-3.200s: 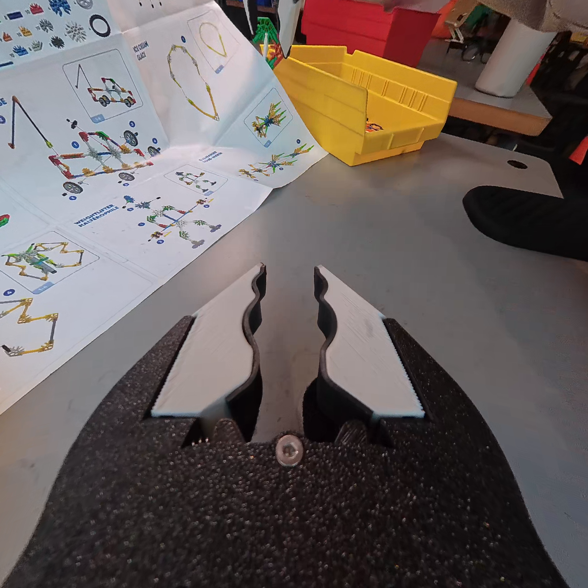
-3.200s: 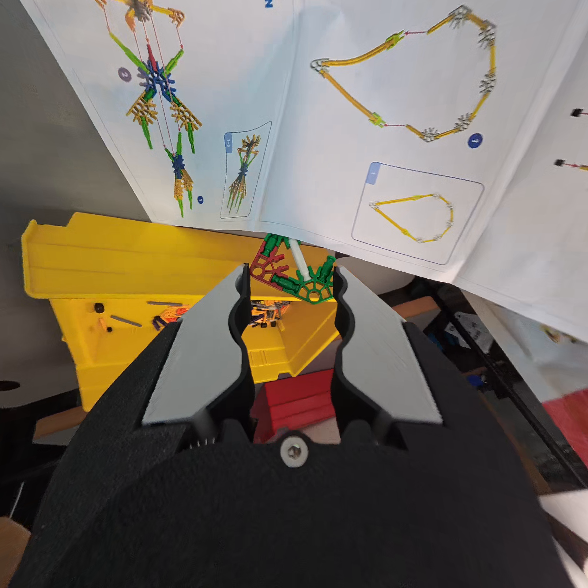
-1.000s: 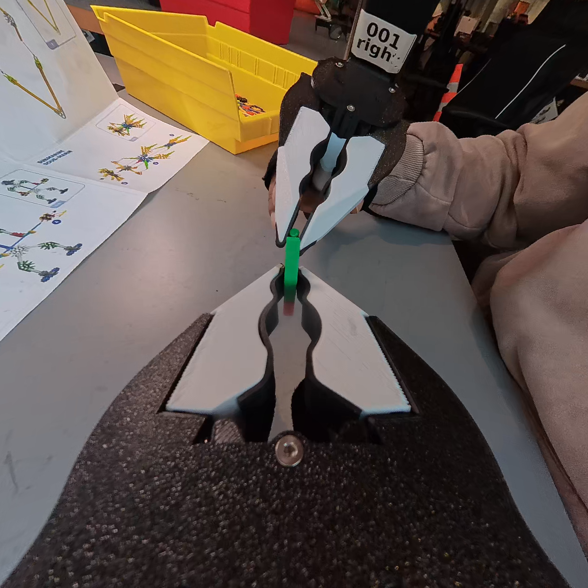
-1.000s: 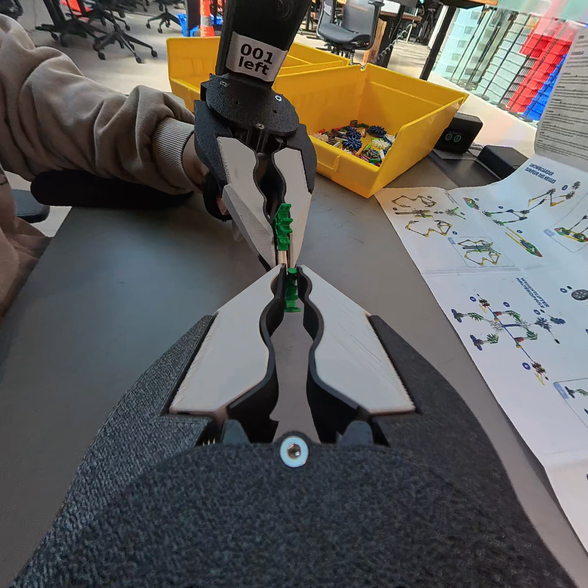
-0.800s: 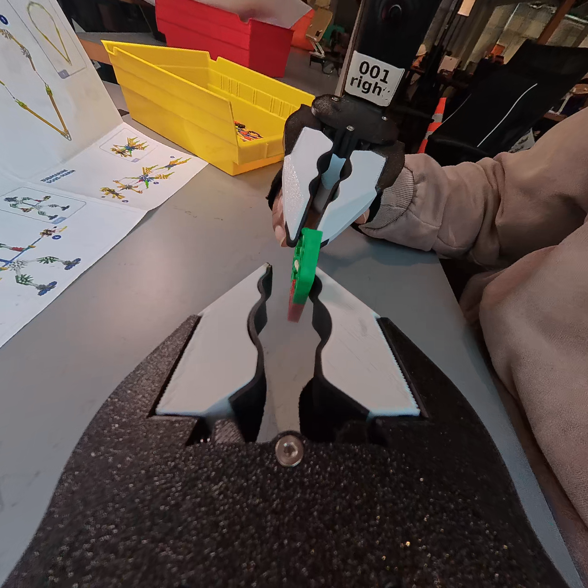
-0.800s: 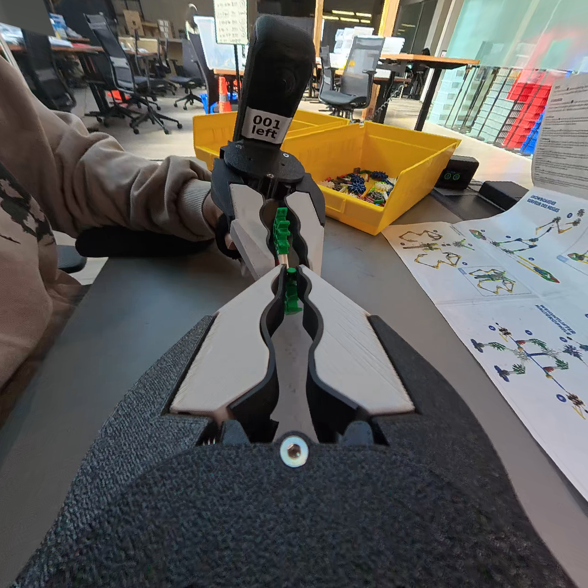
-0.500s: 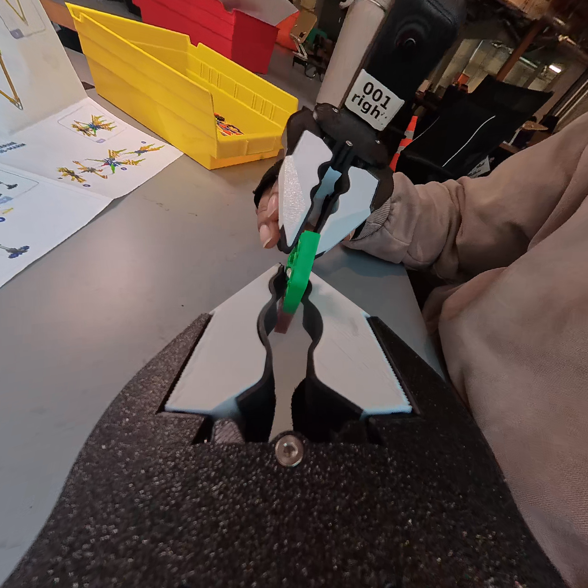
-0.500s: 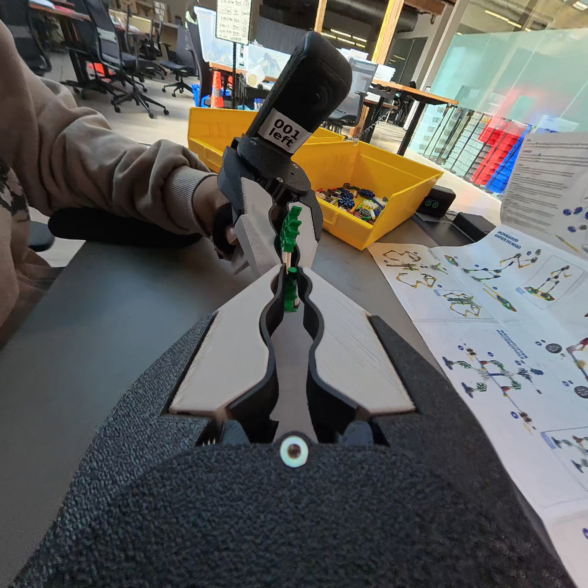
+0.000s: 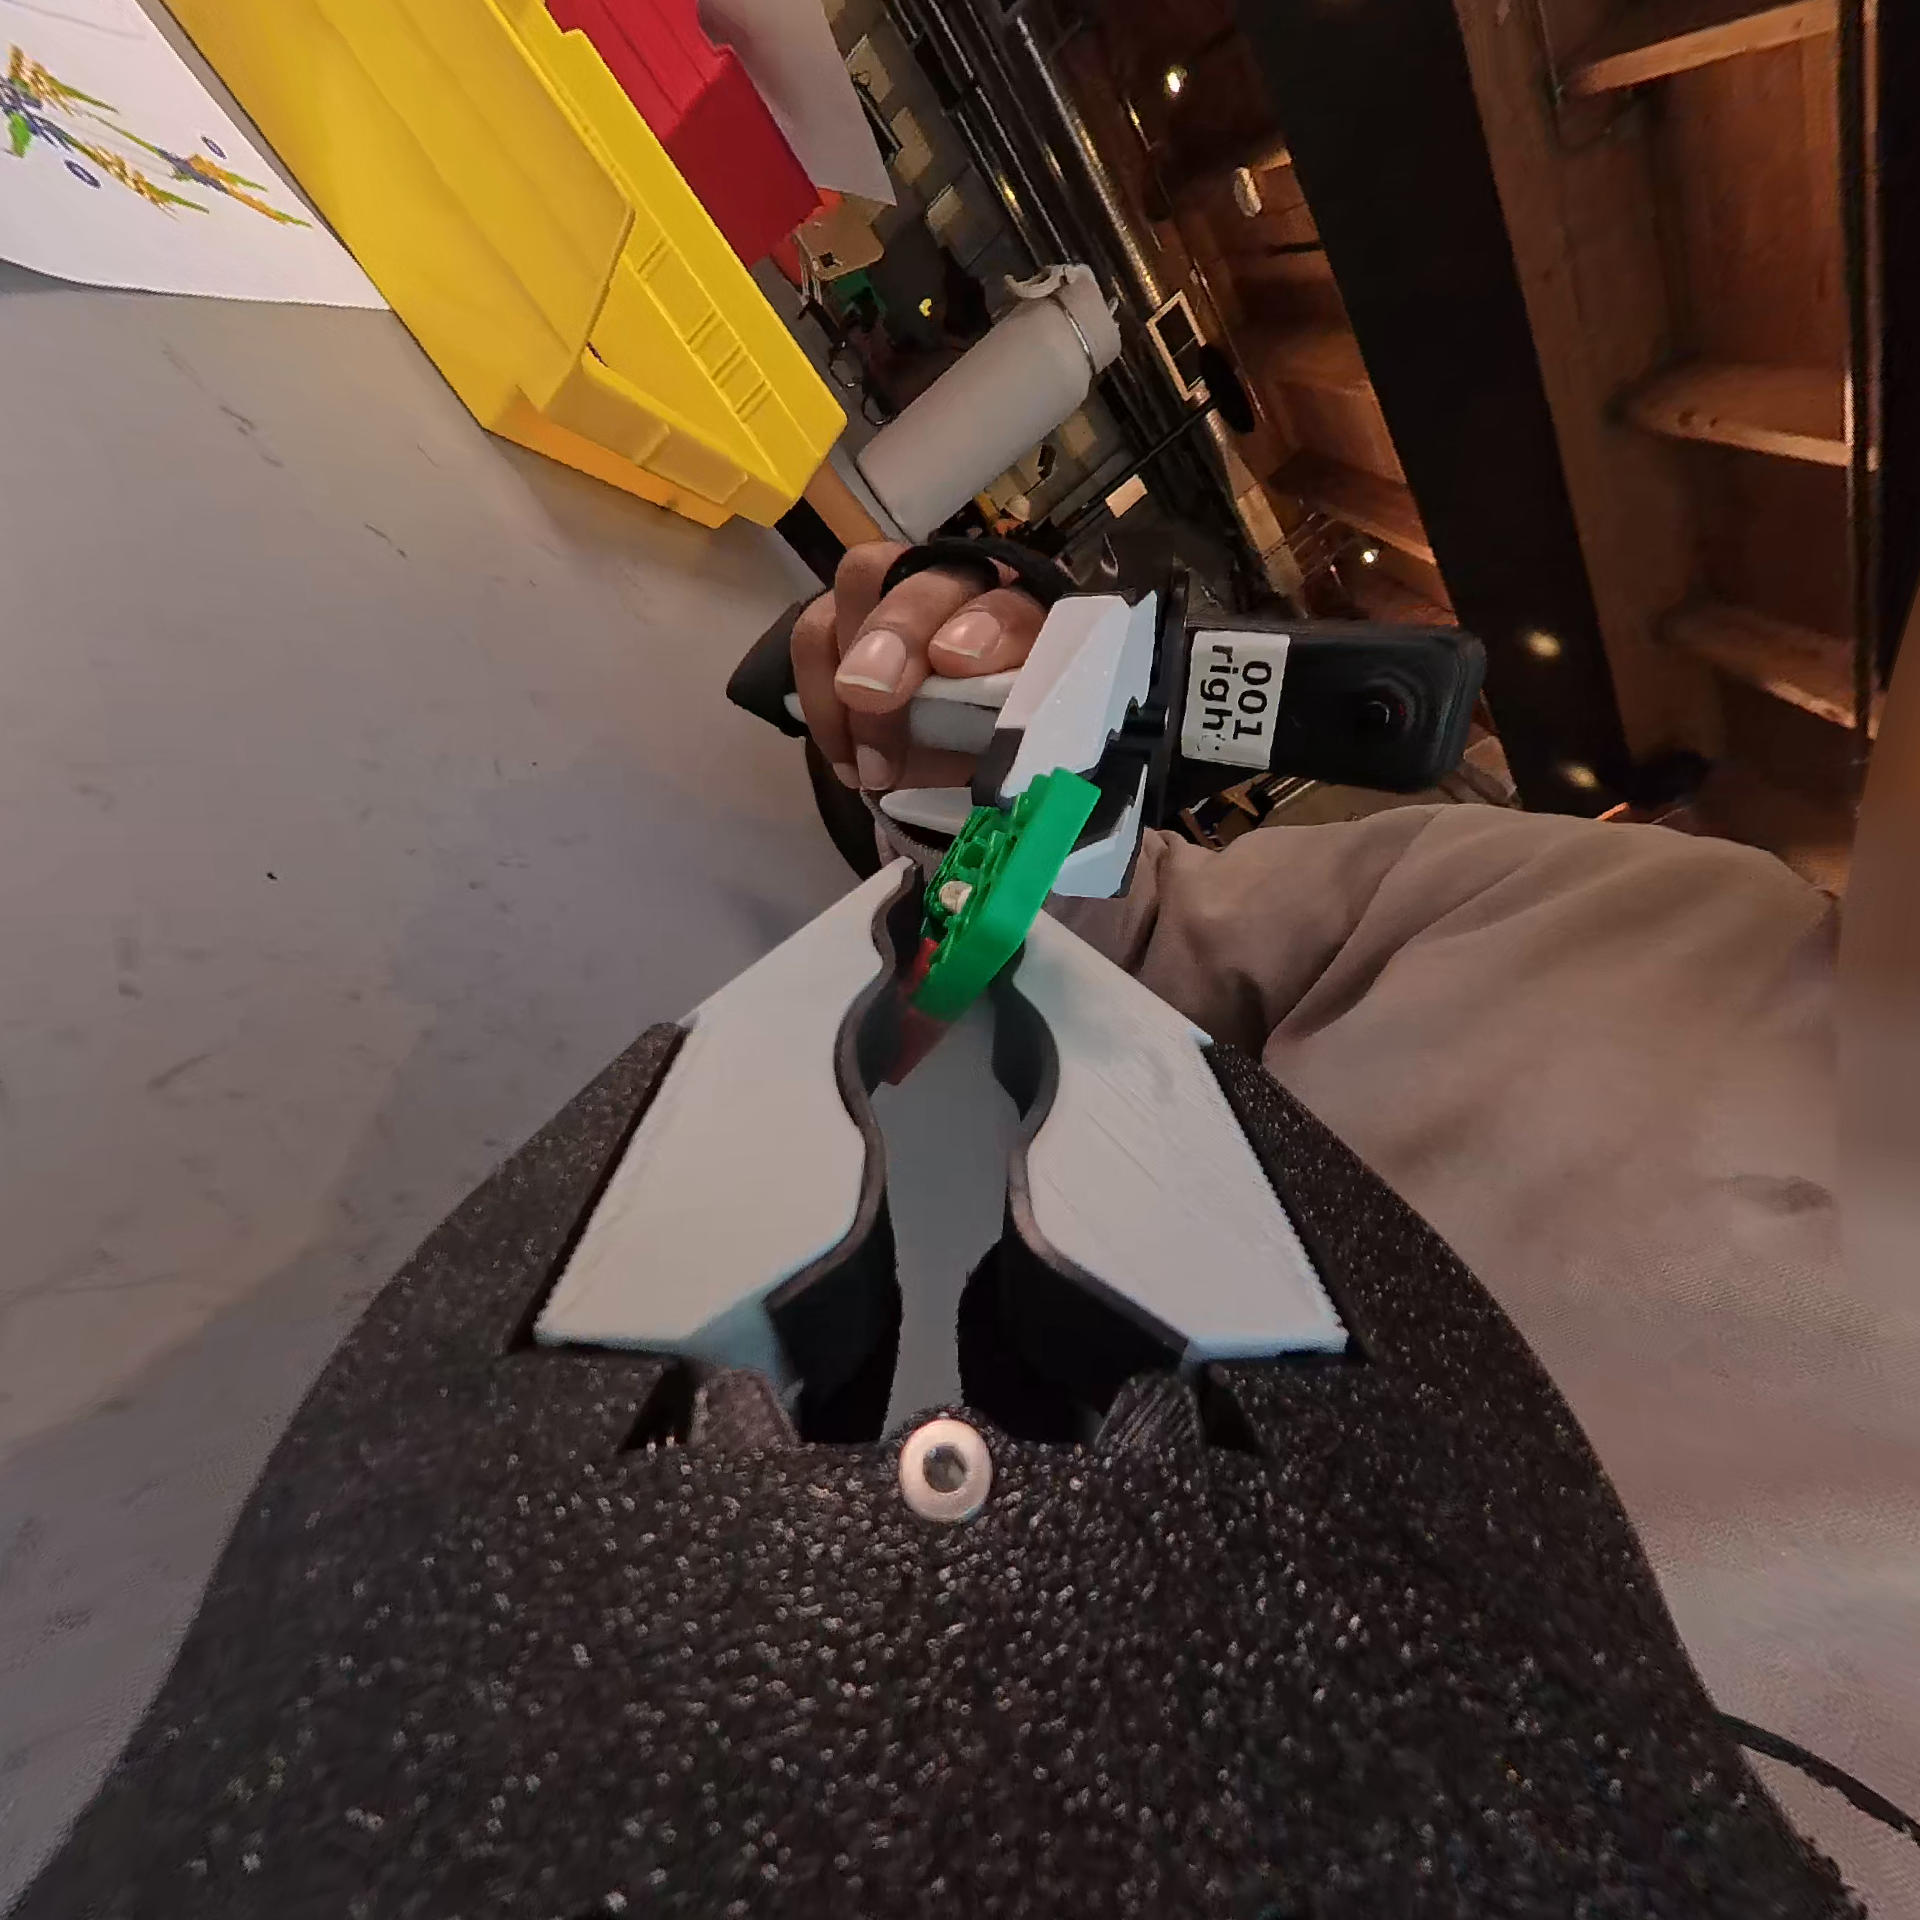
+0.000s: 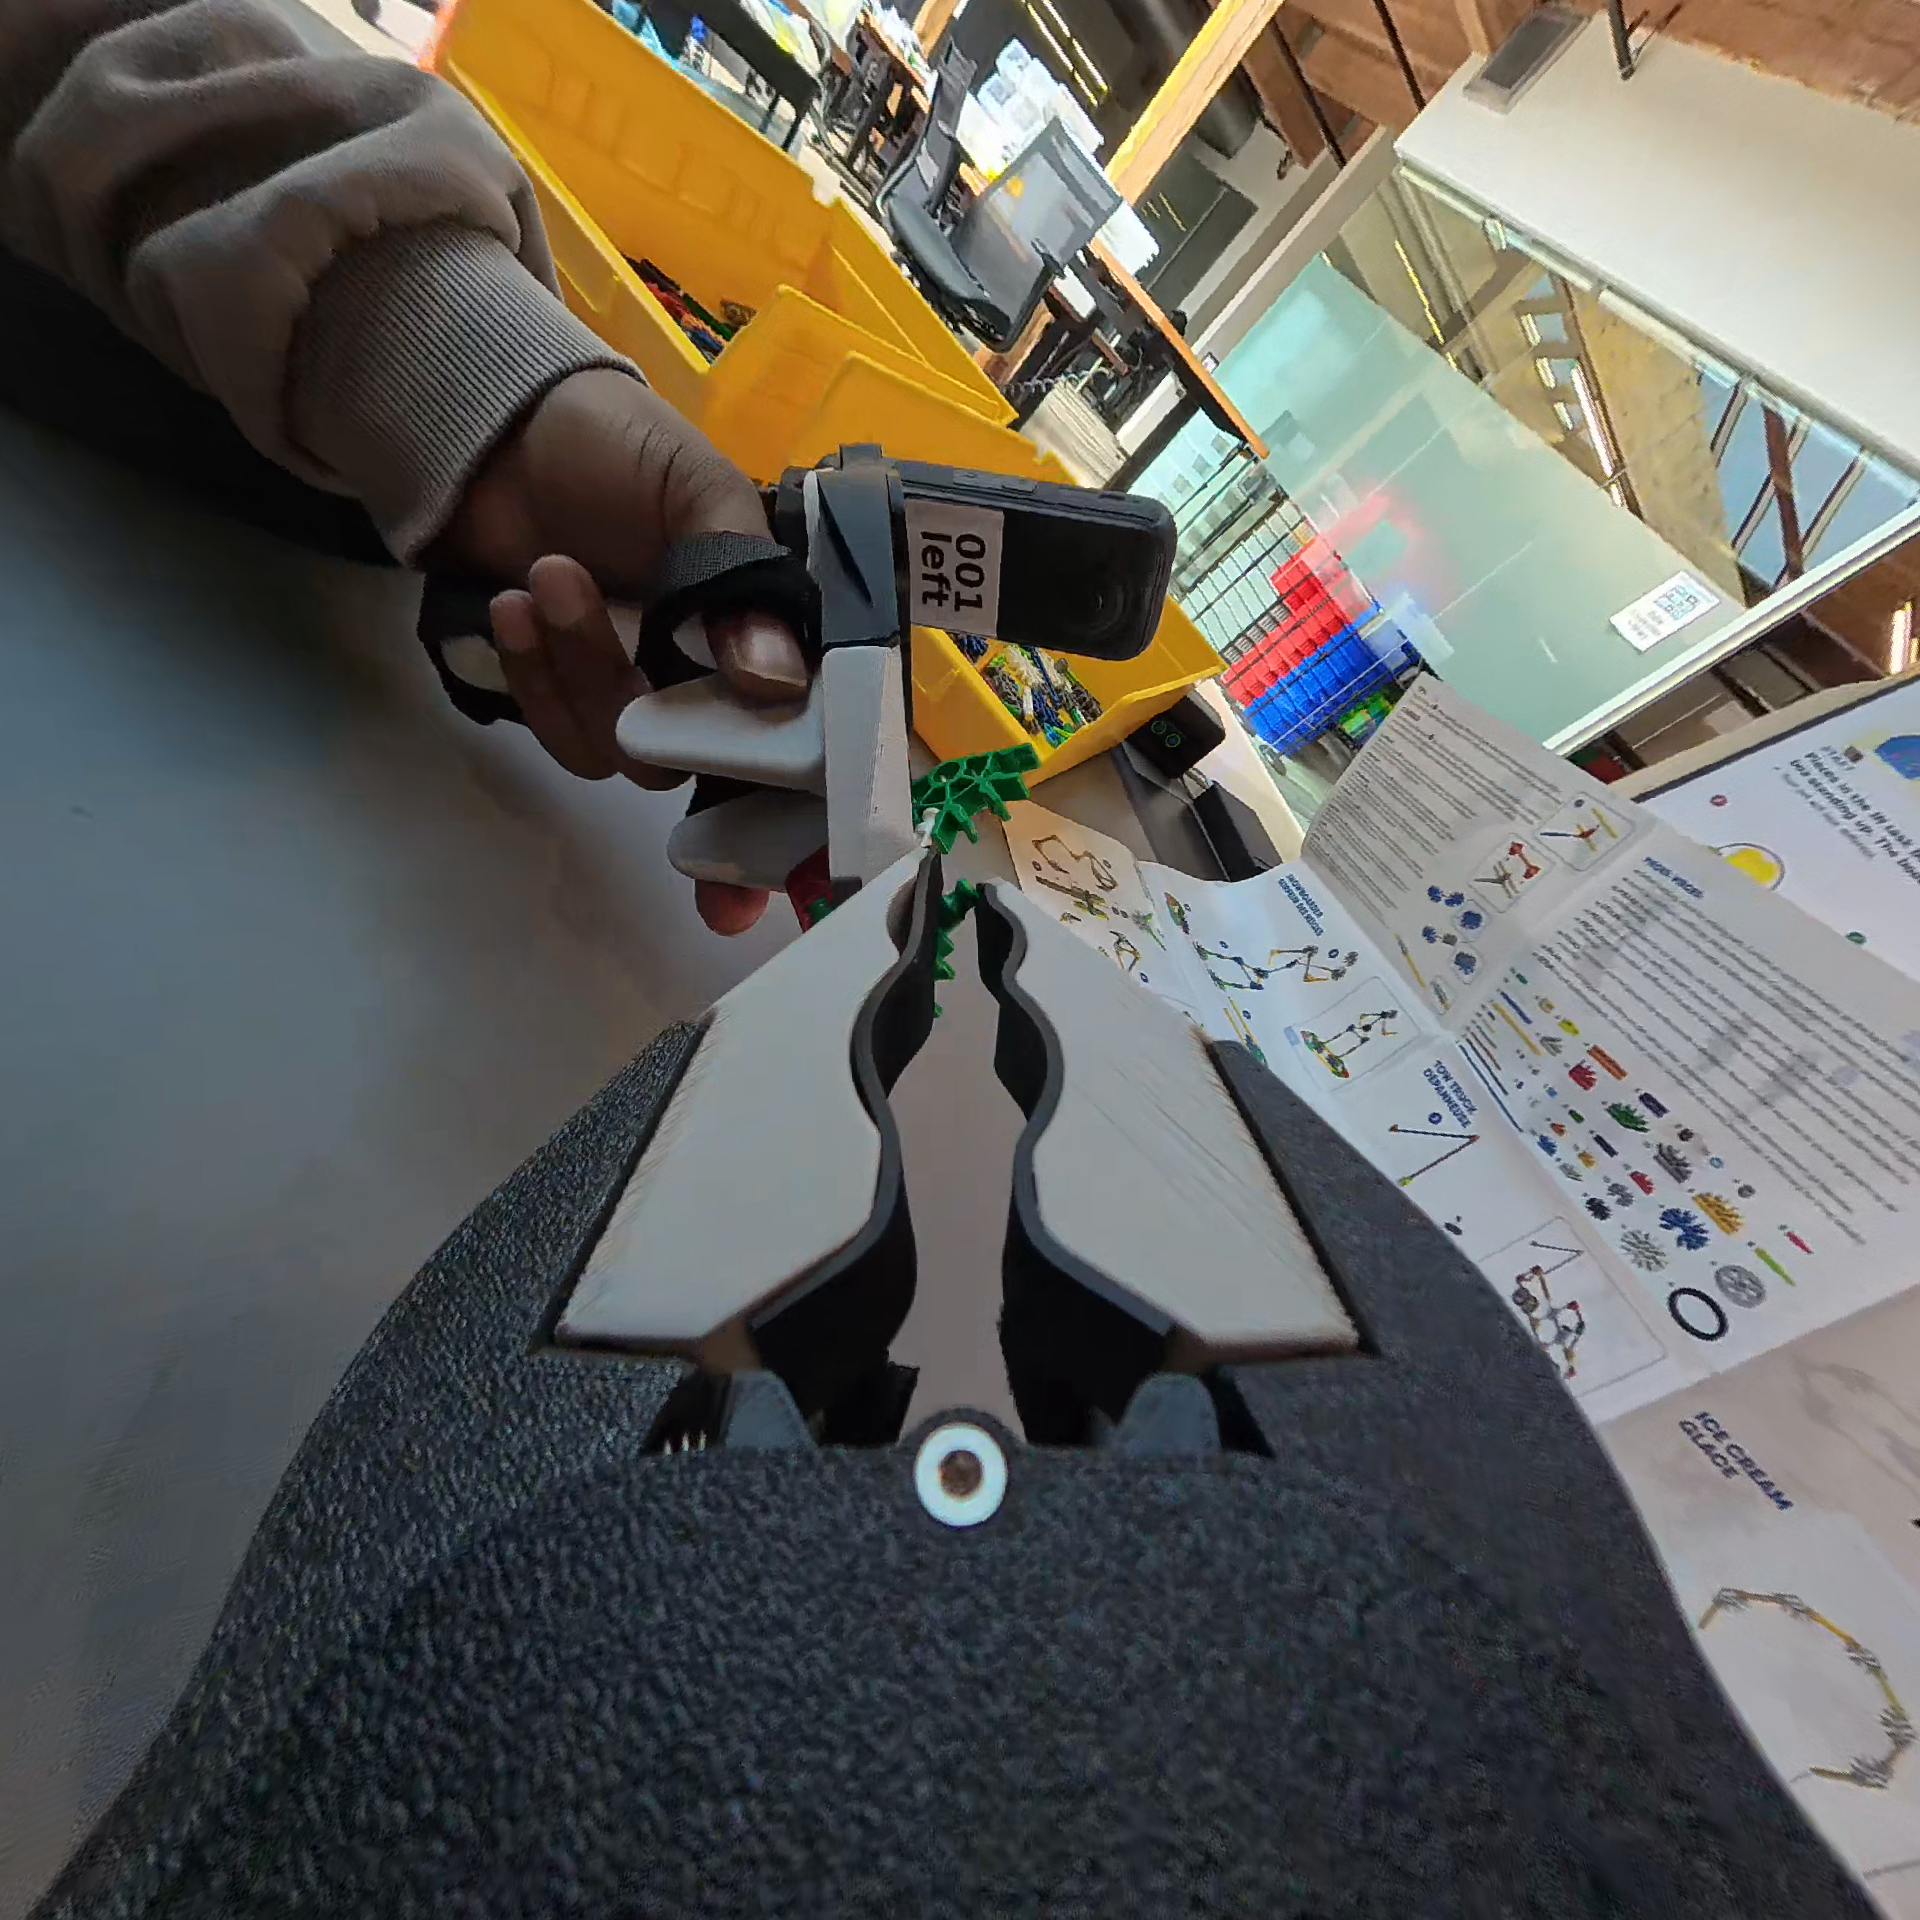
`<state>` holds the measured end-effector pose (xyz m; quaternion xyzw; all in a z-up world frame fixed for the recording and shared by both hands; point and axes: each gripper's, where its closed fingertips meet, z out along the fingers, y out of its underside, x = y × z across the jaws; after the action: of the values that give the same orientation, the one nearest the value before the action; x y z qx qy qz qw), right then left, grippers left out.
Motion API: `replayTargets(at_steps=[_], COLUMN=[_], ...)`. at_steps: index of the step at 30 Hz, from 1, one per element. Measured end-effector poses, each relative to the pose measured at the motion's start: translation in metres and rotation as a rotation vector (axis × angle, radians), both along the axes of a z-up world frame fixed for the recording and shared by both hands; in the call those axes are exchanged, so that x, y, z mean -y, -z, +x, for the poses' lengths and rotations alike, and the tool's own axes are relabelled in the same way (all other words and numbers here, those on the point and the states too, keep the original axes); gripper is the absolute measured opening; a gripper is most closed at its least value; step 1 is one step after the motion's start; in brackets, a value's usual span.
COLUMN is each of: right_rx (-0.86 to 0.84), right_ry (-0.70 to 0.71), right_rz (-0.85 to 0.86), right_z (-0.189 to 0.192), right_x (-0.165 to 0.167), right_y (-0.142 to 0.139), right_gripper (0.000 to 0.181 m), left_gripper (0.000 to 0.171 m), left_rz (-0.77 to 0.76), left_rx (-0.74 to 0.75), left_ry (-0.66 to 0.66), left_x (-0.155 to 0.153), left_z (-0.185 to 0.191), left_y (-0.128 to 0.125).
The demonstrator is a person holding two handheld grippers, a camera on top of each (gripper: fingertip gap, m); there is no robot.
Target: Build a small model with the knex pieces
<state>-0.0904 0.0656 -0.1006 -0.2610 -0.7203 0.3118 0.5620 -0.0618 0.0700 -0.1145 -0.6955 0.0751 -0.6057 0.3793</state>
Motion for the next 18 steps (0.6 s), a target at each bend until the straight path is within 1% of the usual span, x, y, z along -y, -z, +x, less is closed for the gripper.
replayTargets(at_steps=[4,6,7,8,10,12,13,14,15,16,18], right_rx=[0.002,0.015,0.024,0.051,0.097,0.136,0.152,0.144,0.123,0.098,0.065], right_ry=[0.025,0.018,0.003,-0.016,-0.073,-0.105,-0.118,-0.121,-0.119,-0.109,-0.066], right_rz=[0.097,0.060,-0.035,-0.175,-0.425,-0.570,-0.608,-0.615,-0.590,-0.540,-0.373], right_z=[-0.001,-0.002,-0.002,-0.003,-0.003,-0.004,-0.004,-0.003,-0.002,0.001,0.003], right_x=[-0.001,-0.002,-0.002,-0.004,-0.005,-0.006,-0.006,-0.008,-0.010,-0.012,-0.013], right_y=[0.005,0.006,0.006,0.006,0.006,0.007,0.007,0.004,0.001,-0.003,-0.006], right_gripper=[0.004,0.003,0.003,0.003,0.005,0.008,0.009,0.011,0.020,0.029,0.038], left_gripper=[0.006,0.007,0.007,0.006,0.005,0.004,0.004,0.004,0.004,0.004,0.004], left_rz=[-0.037,-0.029,-0.011,0.023,0.118,0.181,0.184,0.174,0.152,0.126,0.073], left_rx=[0.019,0.001,-0.019,-0.057,-0.181,-0.266,-0.272,-0.255,-0.229,-0.200,-0.120], left_ry=[0.002,0.001,0.000,-0.006,-0.018,-0.027,-0.028,-0.035,-0.049,-0.062,-0.096], left_x=[-0.001,-0.001,-0.001,-0.002,-0.003,-0.003,-0.002,-0.002,-0.003,-0.005,-0.010], left_z=[-0.001,-0.002,-0.002,-0.002,-0.003,-0.006,-0.007,-0.009,-0.012,-0.017,-0.026], left_y=[0.005,0.006,0.006,0.006,0.007,0.007,0.007,0.006,0.005,0.004,0.001])
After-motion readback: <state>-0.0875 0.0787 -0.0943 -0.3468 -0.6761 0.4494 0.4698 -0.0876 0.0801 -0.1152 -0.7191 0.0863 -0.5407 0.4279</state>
